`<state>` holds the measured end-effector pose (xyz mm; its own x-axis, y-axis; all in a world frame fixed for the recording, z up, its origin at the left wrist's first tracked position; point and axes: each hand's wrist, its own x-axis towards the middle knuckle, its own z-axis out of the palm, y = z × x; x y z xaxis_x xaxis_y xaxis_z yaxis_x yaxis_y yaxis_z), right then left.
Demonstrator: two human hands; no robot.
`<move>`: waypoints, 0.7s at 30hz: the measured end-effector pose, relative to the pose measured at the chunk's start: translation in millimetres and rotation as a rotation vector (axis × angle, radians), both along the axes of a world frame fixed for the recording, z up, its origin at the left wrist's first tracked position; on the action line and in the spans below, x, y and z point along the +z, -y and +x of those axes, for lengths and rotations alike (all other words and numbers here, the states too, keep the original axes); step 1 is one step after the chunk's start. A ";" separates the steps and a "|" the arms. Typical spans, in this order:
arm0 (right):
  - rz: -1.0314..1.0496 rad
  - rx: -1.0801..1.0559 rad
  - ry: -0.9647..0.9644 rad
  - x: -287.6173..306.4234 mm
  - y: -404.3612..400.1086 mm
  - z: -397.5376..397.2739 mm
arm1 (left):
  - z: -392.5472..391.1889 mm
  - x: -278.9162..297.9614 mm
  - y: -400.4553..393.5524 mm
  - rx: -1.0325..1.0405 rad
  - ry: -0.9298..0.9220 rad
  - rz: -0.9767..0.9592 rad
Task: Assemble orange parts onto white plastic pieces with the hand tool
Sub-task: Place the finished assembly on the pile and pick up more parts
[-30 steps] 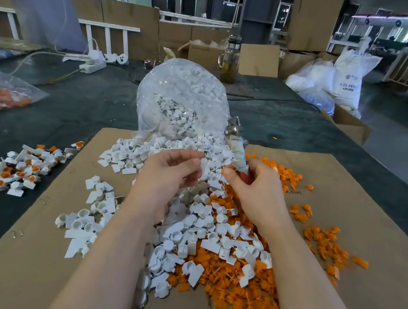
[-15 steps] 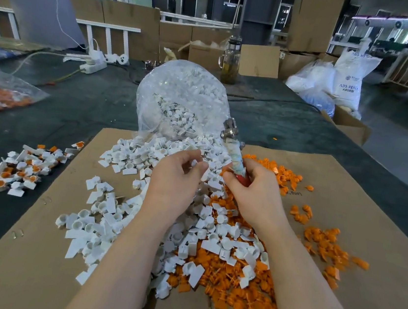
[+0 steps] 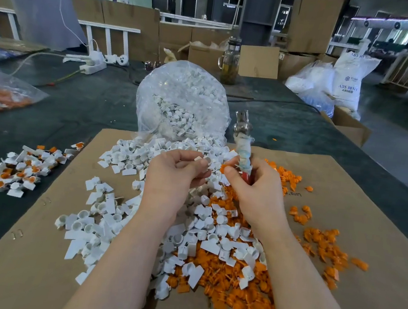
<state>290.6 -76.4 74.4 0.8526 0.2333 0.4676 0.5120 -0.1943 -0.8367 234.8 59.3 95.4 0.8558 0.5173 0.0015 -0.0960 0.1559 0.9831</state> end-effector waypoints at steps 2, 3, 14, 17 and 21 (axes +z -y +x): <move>0.018 0.005 0.001 -0.2 0.0 0.1 | -0.9 -1.2 1.2 0.000 0.000 0.022; 0.025 0.006 0.000 -0.1 0.1 0.3 | -1.6 -1.7 1.5 -0.002 0.000 0.029; 0.072 -0.017 0.046 -0.1 -3.8 -1.8 | -4.2 1.7 9.2 -0.061 -0.040 0.018; 0.075 -0.043 0.079 -0.4 -5.9 -3.2 | -5.3 3.1 9.4 -0.091 -0.008 -0.048; 0.050 -0.078 0.141 0.2 -7.6 -5.1 | -5.2 3.0 9.2 -0.119 0.010 -0.093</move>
<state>285.5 -68.8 74.6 0.7925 0.1429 0.5929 0.6098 -0.1979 -0.7674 229.6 50.1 98.4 0.9113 0.4104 -0.0332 -0.0807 0.2570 0.9630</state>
